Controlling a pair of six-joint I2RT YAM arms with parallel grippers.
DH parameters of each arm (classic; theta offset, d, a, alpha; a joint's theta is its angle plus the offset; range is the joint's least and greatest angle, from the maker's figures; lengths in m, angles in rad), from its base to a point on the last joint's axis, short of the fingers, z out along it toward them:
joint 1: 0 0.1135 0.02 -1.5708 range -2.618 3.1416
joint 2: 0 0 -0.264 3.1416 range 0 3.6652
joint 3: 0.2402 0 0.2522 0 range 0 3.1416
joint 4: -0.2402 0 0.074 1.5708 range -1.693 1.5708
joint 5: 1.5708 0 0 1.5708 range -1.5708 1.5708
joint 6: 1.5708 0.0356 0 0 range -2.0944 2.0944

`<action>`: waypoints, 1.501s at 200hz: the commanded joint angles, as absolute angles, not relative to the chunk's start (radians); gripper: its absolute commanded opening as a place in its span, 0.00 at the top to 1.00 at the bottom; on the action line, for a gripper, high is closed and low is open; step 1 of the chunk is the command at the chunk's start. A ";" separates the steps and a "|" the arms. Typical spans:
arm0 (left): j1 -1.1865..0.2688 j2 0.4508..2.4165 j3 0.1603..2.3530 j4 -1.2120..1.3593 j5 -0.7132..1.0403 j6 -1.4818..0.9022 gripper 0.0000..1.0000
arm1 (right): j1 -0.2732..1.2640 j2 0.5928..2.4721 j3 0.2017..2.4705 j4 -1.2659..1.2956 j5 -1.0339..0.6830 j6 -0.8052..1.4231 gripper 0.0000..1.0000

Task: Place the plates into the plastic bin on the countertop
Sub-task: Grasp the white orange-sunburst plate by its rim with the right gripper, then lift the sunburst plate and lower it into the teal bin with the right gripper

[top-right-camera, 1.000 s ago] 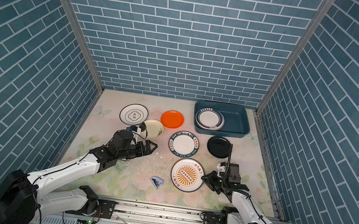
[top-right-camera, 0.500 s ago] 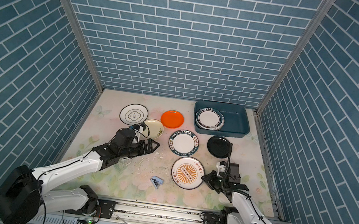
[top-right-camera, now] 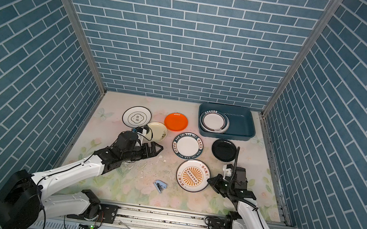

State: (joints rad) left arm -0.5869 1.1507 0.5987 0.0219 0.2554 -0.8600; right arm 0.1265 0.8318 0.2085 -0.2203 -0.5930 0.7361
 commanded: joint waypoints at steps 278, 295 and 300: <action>-0.571 1.122 0.672 -0.010 0.216 -0.731 0.00 | 0.126 0.694 0.415 -0.539 -0.393 0.772 1.00; -0.557 1.136 0.684 0.017 0.220 -0.728 0.01 | 0.127 0.704 0.445 -0.548 -0.379 0.776 1.00; -0.557 1.141 0.690 0.017 0.217 -0.722 0.00 | 0.127 0.707 0.452 -0.546 -0.380 0.777 1.00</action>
